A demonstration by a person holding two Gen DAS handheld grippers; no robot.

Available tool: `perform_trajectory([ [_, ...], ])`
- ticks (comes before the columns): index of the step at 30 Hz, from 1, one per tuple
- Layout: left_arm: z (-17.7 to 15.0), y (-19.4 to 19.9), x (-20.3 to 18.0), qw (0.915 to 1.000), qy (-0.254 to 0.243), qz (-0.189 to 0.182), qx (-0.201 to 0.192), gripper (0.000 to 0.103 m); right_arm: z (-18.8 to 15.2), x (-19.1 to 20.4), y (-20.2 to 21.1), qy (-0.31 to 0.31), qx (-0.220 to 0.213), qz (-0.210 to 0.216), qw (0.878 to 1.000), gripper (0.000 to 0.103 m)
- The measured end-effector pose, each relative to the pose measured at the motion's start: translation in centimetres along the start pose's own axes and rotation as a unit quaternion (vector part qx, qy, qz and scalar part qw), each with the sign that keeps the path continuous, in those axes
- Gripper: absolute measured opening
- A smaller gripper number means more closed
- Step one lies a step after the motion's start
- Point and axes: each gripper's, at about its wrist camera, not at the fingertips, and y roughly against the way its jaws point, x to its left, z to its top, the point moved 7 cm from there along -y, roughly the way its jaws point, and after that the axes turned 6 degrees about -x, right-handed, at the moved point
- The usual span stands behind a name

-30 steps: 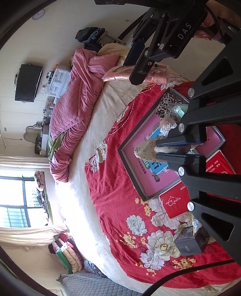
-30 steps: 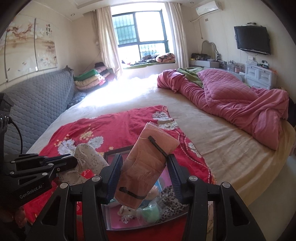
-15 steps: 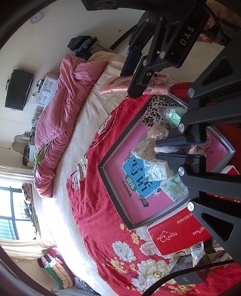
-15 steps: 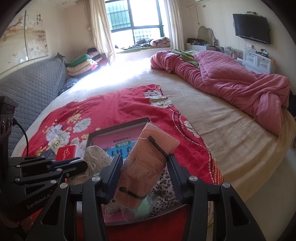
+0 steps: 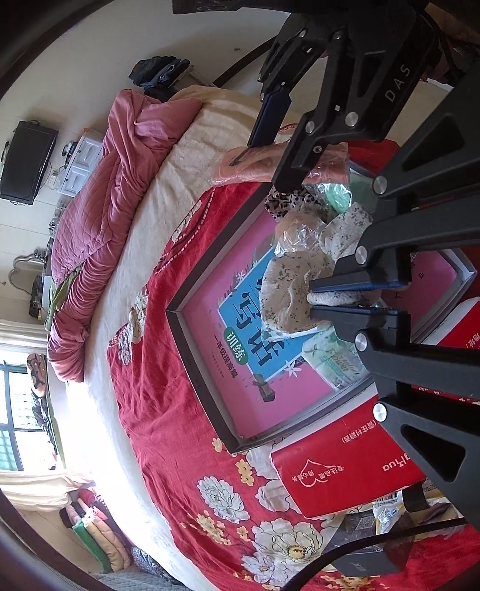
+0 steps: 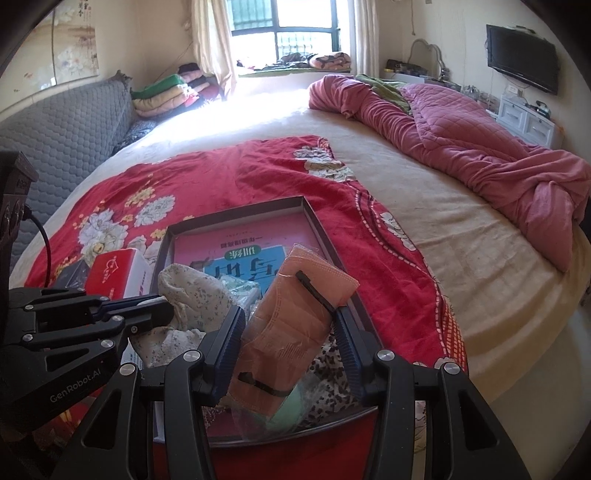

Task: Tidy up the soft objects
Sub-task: 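Open both tools to drop the white cloth and pink packet into the tray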

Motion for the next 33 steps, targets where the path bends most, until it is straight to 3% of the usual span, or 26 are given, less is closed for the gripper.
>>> perform_trajectory([
  [17,0.4,-1.4,0.5,0.9999,0.007,-0.005,0.008,0.007,-2.0,0.1,-3.4,0.012,0.045,0.005,0.999,0.051],
  [33,1.5,-2.5,1.3,0.9997,0.02,-0.001,0.013,0.01,-1.9,-0.5,-3.0,0.005,0.039,0.003,0.999,0.057],
])
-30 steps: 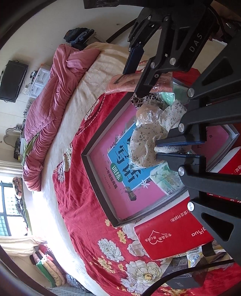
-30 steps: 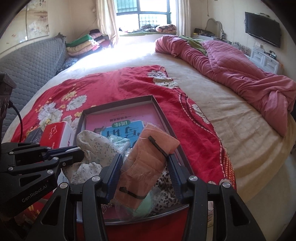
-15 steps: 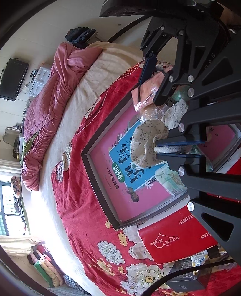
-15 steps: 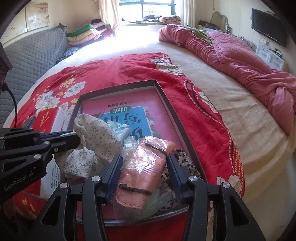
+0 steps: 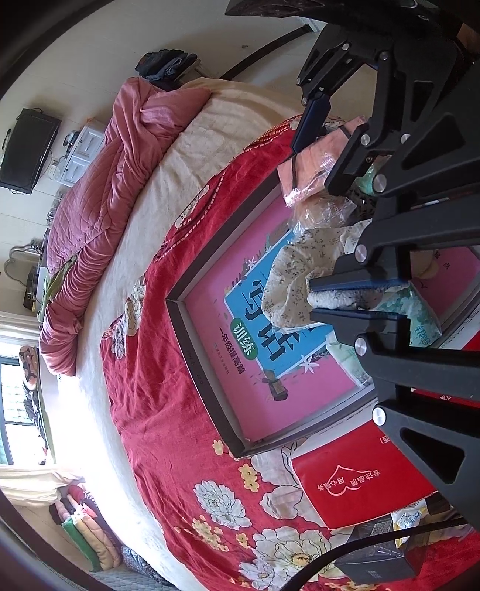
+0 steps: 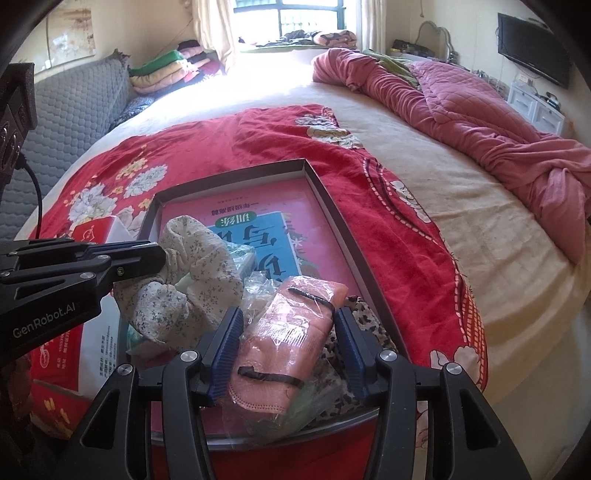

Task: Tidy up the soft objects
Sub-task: 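Open both tools to drop the white cloth and pink packet into the tray, then move both open tools back over the pile of soft items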

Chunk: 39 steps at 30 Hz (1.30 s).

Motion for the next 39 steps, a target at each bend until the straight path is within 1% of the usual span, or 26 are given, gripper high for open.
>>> perform_trajectory([
  [1,0.0,0.0,0.1,1.0,0.002,-0.001,0.001,0.014,0.0,0.0,0.1,-0.001,-0.002,-0.001,1.0,0.061],
  [2,0.0,0.0,0.1,1.0,0.004,-0.004,0.001,0.016,0.1,-0.1,0.3,-0.001,-0.003,-0.003,1.0,0.063],
  [3,0.0,0.1,0.1,1.0,0.007,-0.007,-0.001,0.024,0.2,-0.2,0.5,0.001,-0.005,-0.006,1.0,0.064],
  [4,0.0,0.2,0.1,0.9999,0.011,-0.01,-0.003,0.035,0.3,-0.3,0.7,0.001,-0.009,-0.009,1.0,0.065],
  [5,0.1,0.4,0.2,0.9998,0.013,-0.01,-0.005,0.041,0.4,-0.4,1.0,-0.001,-0.011,-0.01,1.0,0.065],
  [6,0.2,0.7,0.3,0.9998,0.015,-0.007,-0.008,0.049,0.5,-0.4,1.2,-0.003,-0.014,-0.01,1.0,0.066],
  [7,0.3,0.9,0.3,0.9998,0.015,-0.006,-0.011,0.051,0.7,-0.5,1.5,-0.004,-0.019,-0.011,1.0,0.067],
  [11,0.8,2.4,0.3,0.9996,0.012,-0.003,-0.025,0.054,1.6,-0.7,3.2,-0.009,-0.039,-0.016,0.999,0.068],
  [13,1.0,3.2,0.3,0.9994,0.012,-0.003,-0.031,0.059,2.0,-0.7,4.0,-0.014,-0.05,-0.015,0.999,0.07],
  [17,1.3,4.8,0.3,0.999,0.009,-0.001,-0.043,0.06,2.6,-0.5,5.4,-0.013,-0.063,-0.019,0.998,0.071],
  [19,1.5,5.5,0.3,0.9989,0.005,0.004,-0.047,0.063,2.9,-0.3,5.9,-0.012,-0.067,-0.021,0.997,0.072],
  [23,2.0,7.1,0.2,0.998,0.002,0.006,-0.063,0.064,3.2,0.1,6.8,-0.01,-0.075,-0.024,0.997,0.072],
  [34,2.5,10.5,0.5,0.996,0.004,0.013,-0.088,0.074,3.7,1.2,8.8,0.004,-0.09,-0.04,0.995,0.073],
  [39,1.9,13.0,2.1,0.9948,0.013,0.029,-0.097,0.075,4.3,2.4,9.9,0.016,-0.1,-0.037,0.994,0.073],
])
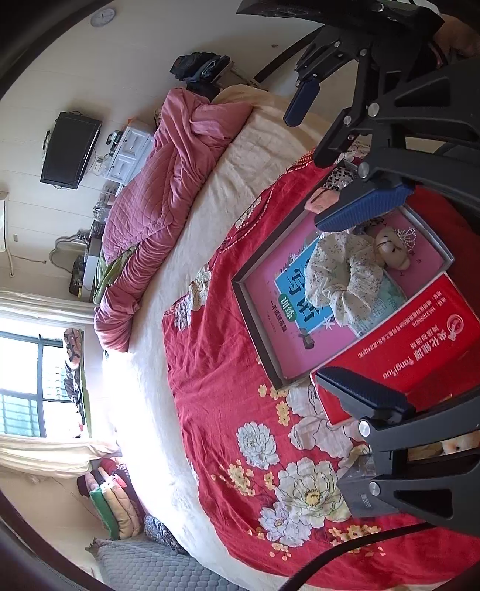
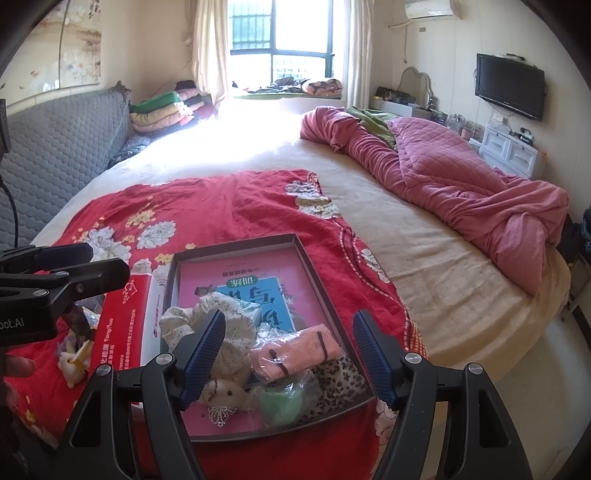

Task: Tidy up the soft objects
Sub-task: 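Move both open tools back over the pile of soft items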

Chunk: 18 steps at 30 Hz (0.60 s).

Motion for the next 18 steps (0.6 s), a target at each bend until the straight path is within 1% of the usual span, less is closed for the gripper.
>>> perform_trajectory([
  [4,-0.1,2.8,2.7,0.9996,0.01,0.026,-0.005,0.075,1.3,1.9,1.2,0.009,-0.018,0.019,1.0,0.073],
  [8,-0.6,5.7,5.8,0.9981,0.017,0.058,-0.014,0.075,2.3,4.8,2.2,0.029,-0.029,0.043,0.998,0.073],
  [11,-1.0,7.6,8.2,0.9964,0.03,0.077,-0.018,0.075,2.9,7.3,2.7,0.047,-0.035,0.057,0.997,0.073],
  [14,-1.9,9.3,10.5,0.9942,0.045,0.096,-0.018,0.075,3.2,10.0,3.2,0.064,-0.039,0.078,0.994,0.073],
  [18,-3.9,10.8,13.5,0.9902,0.062,0.125,-0.005,0.075,3.3,13.8,4.0,0.085,-0.039,0.108,0.99,0.073],
])
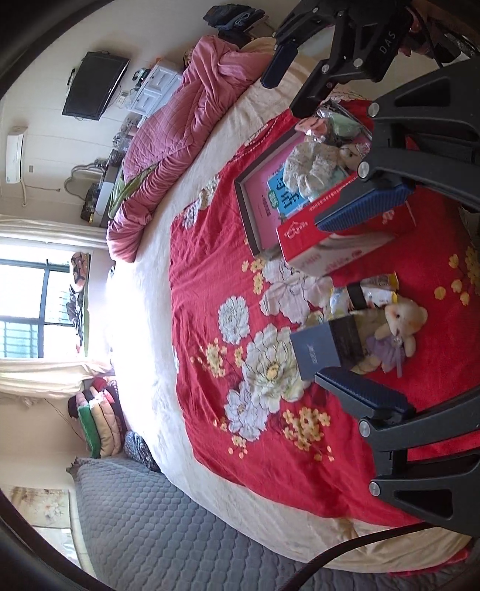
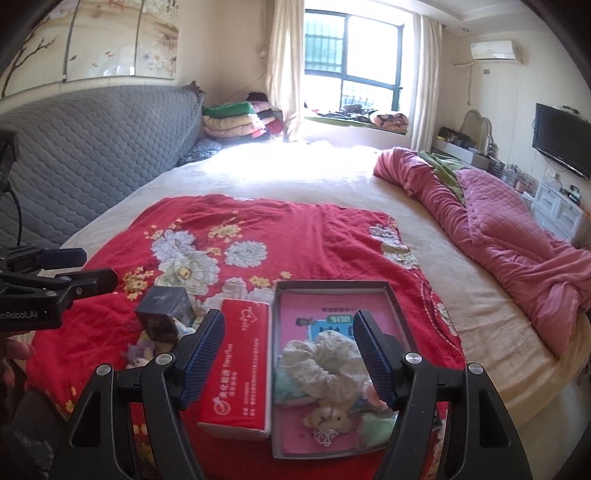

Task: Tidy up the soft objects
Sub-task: 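Move both open tools back over the pile of soft items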

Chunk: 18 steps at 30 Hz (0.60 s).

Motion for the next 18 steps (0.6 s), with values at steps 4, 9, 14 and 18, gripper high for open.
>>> perform_trajectory([
  [4,-2.1,0.3,2.9,0.9995,0.018,0.017,0.018,0.075,0.3,3.6,0.0,0.024,0.0,0.02,1.0,0.073],
  [9,-5.1,-0.2,5.6,0.9975,0.045,0.032,0.045,0.075,0.0,7.3,-0.5,0.041,0.012,0.055,0.998,0.073],
  [14,-8.7,-1.9,7.1,0.9931,0.082,0.022,0.08,0.075,-0.9,9.7,-1.5,0.069,0.03,0.061,0.995,0.073],
  [18,-11.1,-3.9,7.6,0.9871,0.117,0.013,0.109,0.075,-2.4,10.5,-2.5,0.083,0.049,0.065,0.993,0.073],
])
